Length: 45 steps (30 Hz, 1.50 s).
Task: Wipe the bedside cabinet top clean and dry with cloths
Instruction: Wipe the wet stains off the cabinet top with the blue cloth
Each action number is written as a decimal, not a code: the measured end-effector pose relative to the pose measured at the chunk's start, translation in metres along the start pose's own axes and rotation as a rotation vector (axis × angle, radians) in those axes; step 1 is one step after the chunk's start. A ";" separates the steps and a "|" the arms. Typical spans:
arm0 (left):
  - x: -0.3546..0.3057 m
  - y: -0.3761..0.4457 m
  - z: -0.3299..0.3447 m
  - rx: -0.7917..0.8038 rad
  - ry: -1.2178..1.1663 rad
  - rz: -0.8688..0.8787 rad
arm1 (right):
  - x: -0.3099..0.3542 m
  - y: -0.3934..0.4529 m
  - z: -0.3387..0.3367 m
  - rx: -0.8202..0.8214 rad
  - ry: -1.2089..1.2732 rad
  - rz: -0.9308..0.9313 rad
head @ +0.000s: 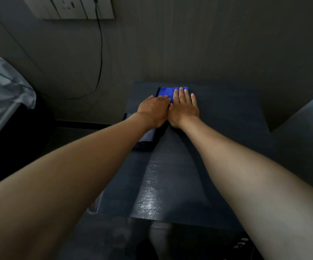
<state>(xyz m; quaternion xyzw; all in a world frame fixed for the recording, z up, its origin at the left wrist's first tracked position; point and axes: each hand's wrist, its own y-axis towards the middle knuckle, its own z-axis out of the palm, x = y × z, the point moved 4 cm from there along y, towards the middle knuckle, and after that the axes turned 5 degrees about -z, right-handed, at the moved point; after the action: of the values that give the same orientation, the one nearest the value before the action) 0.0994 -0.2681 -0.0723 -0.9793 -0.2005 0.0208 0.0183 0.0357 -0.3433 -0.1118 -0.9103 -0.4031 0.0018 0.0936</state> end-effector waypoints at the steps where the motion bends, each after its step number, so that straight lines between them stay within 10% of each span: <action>1: 0.004 0.000 -0.003 0.013 -0.001 -0.022 | 0.004 0.002 -0.001 0.021 -0.006 -0.002; 25: 0.110 0.004 0.003 0.037 -0.079 -0.364 | 0.110 0.054 -0.006 0.102 0.008 -0.101; 45: 0.000 0.075 0.026 -0.132 0.147 -0.210 | -0.013 0.052 -0.019 0.058 -0.047 -0.021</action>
<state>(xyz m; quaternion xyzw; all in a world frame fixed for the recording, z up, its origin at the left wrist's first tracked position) 0.1274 -0.3361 -0.1016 -0.9509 -0.3010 -0.0660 -0.0295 0.0667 -0.3901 -0.1033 -0.9027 -0.4145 0.0337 0.1107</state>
